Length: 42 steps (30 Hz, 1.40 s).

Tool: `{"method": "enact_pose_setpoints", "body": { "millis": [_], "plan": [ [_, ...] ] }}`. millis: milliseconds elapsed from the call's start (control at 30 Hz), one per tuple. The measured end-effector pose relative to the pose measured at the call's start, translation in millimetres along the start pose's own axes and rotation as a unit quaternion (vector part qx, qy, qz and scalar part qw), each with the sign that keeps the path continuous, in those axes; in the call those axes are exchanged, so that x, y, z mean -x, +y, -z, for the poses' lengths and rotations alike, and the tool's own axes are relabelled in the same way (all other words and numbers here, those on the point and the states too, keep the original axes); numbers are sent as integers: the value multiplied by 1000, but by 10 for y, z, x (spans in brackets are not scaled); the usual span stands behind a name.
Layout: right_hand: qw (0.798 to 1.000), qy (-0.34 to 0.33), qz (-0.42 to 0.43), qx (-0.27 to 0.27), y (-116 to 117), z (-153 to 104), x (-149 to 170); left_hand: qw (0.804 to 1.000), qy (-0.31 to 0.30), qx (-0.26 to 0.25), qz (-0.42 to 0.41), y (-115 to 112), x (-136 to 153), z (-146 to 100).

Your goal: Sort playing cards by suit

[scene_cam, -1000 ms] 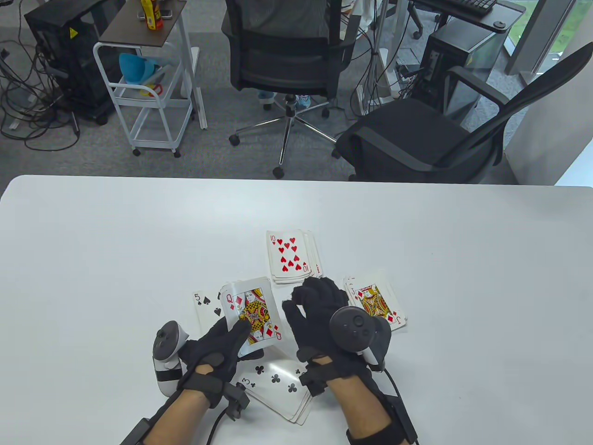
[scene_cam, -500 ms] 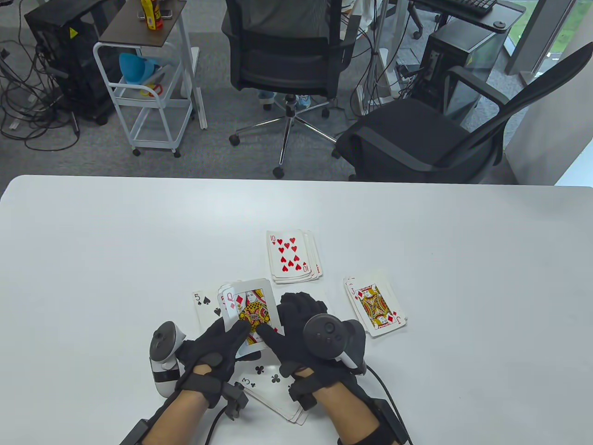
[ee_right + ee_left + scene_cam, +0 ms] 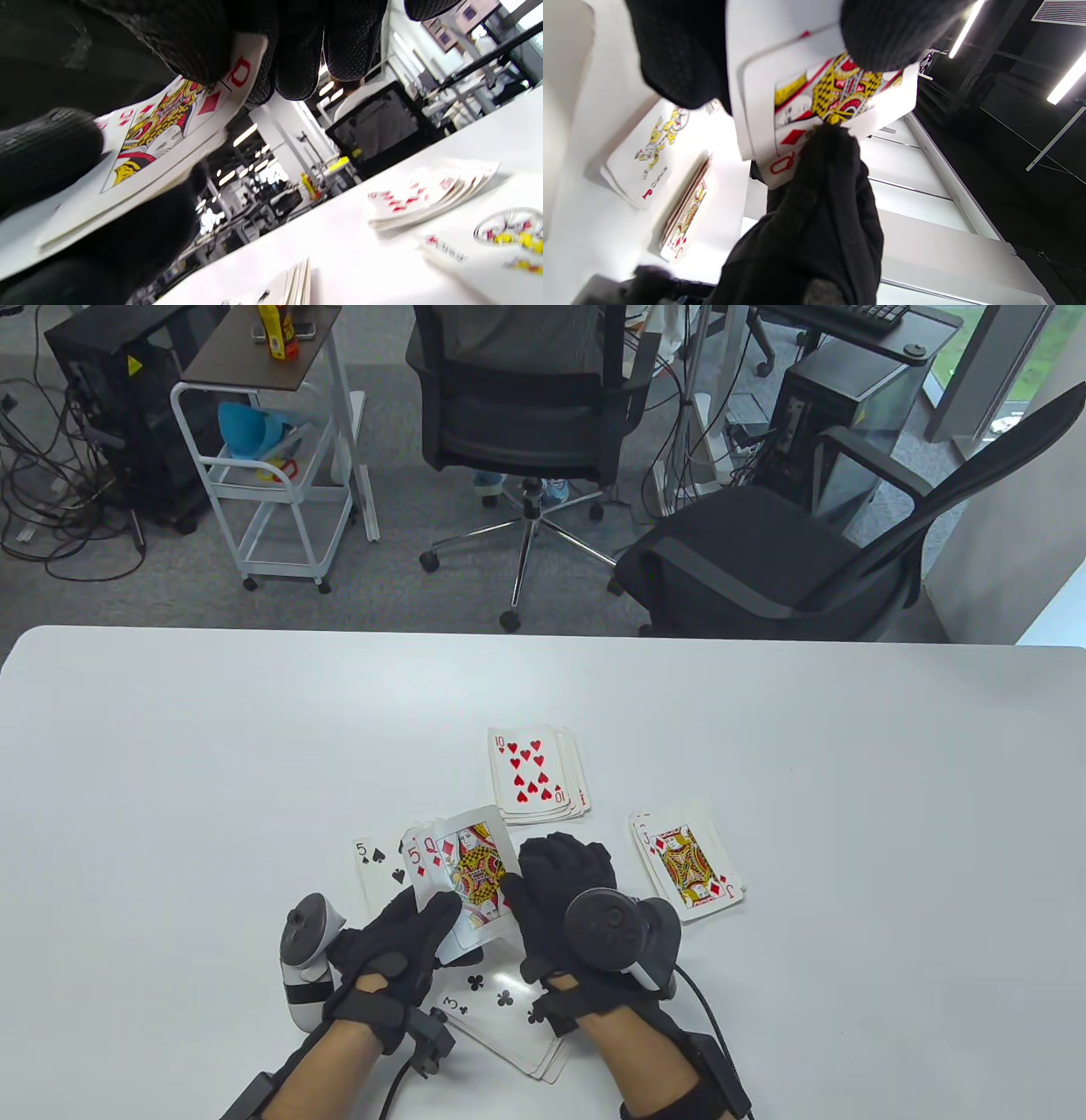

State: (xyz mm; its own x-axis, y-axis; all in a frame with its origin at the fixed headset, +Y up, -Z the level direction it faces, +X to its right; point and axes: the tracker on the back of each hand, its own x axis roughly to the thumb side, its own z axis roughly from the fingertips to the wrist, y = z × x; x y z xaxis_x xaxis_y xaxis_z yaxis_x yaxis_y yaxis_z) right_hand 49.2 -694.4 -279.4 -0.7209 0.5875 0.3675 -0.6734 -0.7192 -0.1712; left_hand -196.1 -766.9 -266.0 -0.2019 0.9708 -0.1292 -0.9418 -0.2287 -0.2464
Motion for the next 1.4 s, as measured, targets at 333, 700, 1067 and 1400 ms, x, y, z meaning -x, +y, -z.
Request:
{"method": "enact_pose_setpoints", "body": {
  "millis": [333,700,1067,1400],
  "plan": [
    [993,92,12,76,-440,82,508,1000,1,-8,-1,12,-7,-3],
    [945,297,-78,112,-1106,-2,1454,1000,-3,-3,-3,-14,-17,14],
    [918,351,-181,-38,-650,121,1556,1000,-3,1,-4,-21,-21,11],
    [959,229,-166,32,-628,115,995,1000,-3,2,-7,-29,-16,7]
  ]
}}
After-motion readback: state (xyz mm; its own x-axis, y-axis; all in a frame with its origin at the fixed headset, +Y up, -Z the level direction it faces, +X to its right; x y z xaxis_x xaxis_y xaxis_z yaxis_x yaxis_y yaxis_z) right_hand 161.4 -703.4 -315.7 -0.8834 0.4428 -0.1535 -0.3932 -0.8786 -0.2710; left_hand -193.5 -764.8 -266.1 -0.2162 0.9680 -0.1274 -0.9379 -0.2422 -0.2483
